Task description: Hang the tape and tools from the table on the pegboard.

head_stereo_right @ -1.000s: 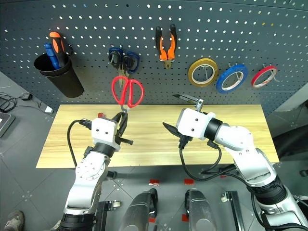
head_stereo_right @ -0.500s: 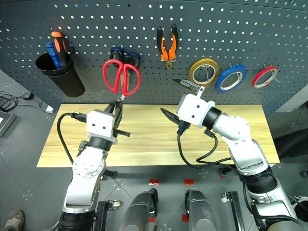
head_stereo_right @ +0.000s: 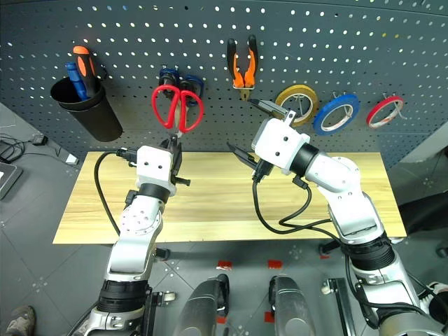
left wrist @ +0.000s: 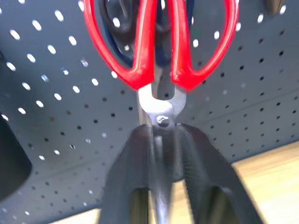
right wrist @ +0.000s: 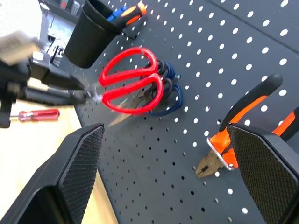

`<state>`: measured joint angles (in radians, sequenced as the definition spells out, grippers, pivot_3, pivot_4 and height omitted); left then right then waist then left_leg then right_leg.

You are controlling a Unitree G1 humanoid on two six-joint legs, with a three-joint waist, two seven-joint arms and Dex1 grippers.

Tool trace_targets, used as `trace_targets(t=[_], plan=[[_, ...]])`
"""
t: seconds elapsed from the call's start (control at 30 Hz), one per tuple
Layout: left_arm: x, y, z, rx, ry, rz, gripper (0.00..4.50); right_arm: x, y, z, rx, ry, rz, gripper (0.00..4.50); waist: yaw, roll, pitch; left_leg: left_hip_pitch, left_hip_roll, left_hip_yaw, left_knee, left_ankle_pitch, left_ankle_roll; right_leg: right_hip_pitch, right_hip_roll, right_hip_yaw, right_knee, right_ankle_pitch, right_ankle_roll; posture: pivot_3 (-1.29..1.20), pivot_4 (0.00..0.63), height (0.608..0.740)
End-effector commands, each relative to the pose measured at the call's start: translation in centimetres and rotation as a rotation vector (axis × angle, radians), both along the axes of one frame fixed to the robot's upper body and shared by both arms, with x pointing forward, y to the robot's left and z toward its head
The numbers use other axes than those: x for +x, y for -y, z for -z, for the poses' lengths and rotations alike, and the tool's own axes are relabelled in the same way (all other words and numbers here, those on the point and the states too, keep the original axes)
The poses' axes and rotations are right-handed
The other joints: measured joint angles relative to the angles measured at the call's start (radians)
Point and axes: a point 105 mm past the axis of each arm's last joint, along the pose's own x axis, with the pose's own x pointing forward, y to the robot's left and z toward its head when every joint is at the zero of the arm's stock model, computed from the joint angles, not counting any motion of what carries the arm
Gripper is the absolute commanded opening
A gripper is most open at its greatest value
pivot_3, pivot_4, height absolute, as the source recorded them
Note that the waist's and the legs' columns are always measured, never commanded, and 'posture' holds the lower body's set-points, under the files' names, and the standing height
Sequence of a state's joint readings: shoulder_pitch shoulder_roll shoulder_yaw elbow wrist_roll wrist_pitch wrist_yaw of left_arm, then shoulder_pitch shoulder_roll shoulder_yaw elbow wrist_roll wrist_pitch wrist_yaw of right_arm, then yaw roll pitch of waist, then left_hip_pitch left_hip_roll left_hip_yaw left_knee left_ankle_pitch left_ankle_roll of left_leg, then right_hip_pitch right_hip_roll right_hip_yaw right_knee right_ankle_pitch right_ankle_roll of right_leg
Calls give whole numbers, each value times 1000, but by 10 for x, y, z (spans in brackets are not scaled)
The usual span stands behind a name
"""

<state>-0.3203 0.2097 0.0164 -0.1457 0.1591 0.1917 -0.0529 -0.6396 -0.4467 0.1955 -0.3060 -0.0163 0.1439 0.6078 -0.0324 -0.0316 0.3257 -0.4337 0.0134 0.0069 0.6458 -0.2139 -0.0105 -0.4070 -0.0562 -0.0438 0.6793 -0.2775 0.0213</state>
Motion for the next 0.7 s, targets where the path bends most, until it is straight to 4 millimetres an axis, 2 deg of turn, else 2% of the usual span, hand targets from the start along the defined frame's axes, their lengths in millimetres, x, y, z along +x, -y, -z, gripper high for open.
trace_targets(t=[0.03, 0.17, 0.2, 0.27, 0.37, 0.5, 0.57, 0.7], plan=[[0, -6, 0, -15, -11, -16, 2473, -6, 1, -10, 33, 26, -13, 4500, 0, 0, 0, 0, 0, 0, 0, 0, 0, 0, 0, 0, 0, 0, 0, -92, 293, 740], [0, -9, 18, -15, -94, -21, 3680, -6, -2, -1, 22, -27, -19, 4500, 0, 0, 0, 0, 0, 0, 0, 0, -1, 0, 0, 0, 0, 0, 0, -92, 296, 740], [0, -13, 25, -22, -127, -24, 4002, -4, -3, 6, 32, -86, -5, 4500, 0, 0, 0, 0, 0, 0, 0, 0, -1, 0, 0, 0, 0, 0, 0, -94, 300, 740], [-1, -22, 41, -38, -217, -21, 4002, -1, -4, 19, 76, -227, 14, 4500, 0, 0, 0, 0, 0, 0, 0, 0, 0, 0, 0, 0, 0, 0, 0, -94, 310, 740], [-1, -50, 67, -94, -378, -40, 4002, -3, -16, 30, 190, -430, 14, 4500, -6, 0, 0, 1, 1, 0, 0, 0, 0, 0, 0, 0, 1, 0, 0, -94, 323, 740], [-4, -95, 93, -328, -619, -119, 4002, -13, -39, 47, 183, -638, 2, 4500, -10, 0, 1, 1, 2, -1, 0, 0, 0, -1, 1, 0, 2, 0, -1, -92, 349, 740], [-2, -117, 92, -347, -647, -178, 4002, -20, -50, 54, 138, -708, -16, 4500, -11, -2, 4, 1, 1, -1, 0, 0, 0, -1, 1, 0, 2, 0, -1, -90, 364, 740], [8, -136, 88, -289, -664, -205, 4002, -32, -71, 51, 95, -750, -81, 4500, -8, -2, 8, 1, 0, -1, -1, 0, 0, -2, 1, 0, 2, 0, -1, -84, 391, 740]])
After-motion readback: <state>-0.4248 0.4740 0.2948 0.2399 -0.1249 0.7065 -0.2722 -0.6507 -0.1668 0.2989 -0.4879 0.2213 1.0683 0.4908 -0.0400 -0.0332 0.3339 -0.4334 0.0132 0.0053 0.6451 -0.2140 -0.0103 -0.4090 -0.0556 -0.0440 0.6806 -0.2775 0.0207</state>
